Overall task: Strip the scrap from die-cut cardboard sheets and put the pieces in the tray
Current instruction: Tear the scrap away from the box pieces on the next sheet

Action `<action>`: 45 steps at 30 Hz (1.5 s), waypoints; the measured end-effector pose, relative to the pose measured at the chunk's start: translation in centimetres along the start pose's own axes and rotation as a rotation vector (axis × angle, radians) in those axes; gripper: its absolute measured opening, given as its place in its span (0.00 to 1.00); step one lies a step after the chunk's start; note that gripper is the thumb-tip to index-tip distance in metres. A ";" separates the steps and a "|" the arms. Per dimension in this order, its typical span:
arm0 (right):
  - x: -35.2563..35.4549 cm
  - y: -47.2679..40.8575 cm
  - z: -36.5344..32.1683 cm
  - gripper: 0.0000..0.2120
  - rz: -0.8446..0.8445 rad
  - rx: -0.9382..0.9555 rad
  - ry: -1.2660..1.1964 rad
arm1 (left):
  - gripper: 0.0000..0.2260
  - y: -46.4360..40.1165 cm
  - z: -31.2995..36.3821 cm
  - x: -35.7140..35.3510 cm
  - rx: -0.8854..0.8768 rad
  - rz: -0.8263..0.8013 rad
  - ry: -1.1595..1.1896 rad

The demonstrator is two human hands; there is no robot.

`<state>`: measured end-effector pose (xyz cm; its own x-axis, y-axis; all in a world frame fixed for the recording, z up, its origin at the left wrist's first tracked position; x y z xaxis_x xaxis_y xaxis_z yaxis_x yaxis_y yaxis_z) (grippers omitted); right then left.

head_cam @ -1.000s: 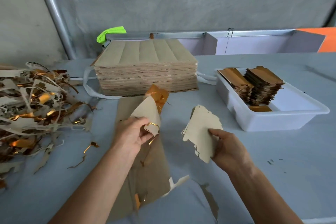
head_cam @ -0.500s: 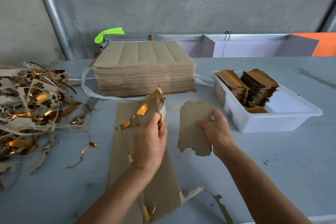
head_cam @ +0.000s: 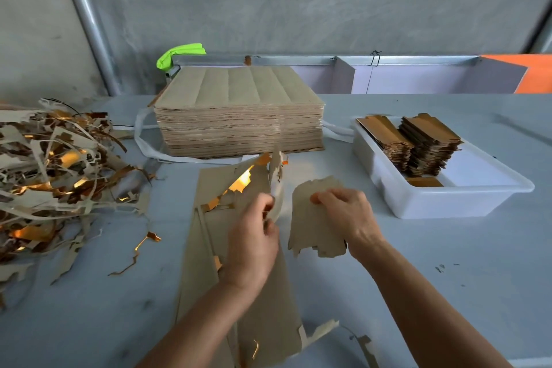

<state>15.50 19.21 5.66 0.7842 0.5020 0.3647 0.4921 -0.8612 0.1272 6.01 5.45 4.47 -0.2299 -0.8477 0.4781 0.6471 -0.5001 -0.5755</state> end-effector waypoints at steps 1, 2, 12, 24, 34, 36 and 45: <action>-0.2 0.1 -0.1 0.13 -0.028 -0.021 -0.016 | 0.12 0.4 0.4 -0.3 -0.070 -0.050 -0.021; -0.4 0.1 -0.2 0.16 -0.062 -0.040 -0.021 | 0.12 0.9 0.9 -0.5 -0.143 -0.099 -0.042; -0.9 0.1 -1.1 0.08 -0.024 0.264 0.569 | 0.14 -0.3 -0.3 -0.9 0.370 -0.204 0.373; 0.2 2.0 -1.2 0.10 0.074 0.313 0.447 | 0.12 -3.5 -5.0 1.0 0.950 -0.113 0.866; -1.1 0.0 0.3 0.20 -0.148 -0.079 -0.100 | 0.09 -1.1 -2.8 -2.1 0.827 -0.315 1.217; -1.1 -0.2 0.7 0.18 -0.139 -0.071 -0.139 | 0.05 -0.5 -2.3 -2.3 0.751 -0.380 1.165; 1.1 -0.7 2.4 0.11 0.063 -0.021 -0.301 | 0.07 2.1 -2.0 -3.6 0.298 -0.673 0.303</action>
<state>16.95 20.56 3.80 0.8913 0.4458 0.0827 0.4334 -0.8913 0.1331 6.72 7.12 0.18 -0.8007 -0.4132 0.4338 0.4563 -0.8898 -0.0052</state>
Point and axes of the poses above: each hand's wrist, its own y-axis away from the middle knuckle, its own x-axis out of the back of the hand, z = x × y, the point moved 4 cm from there along -y, towards the middle knuckle, and after that the axes turned 5 degrees about -x, right-handed, at the moved point
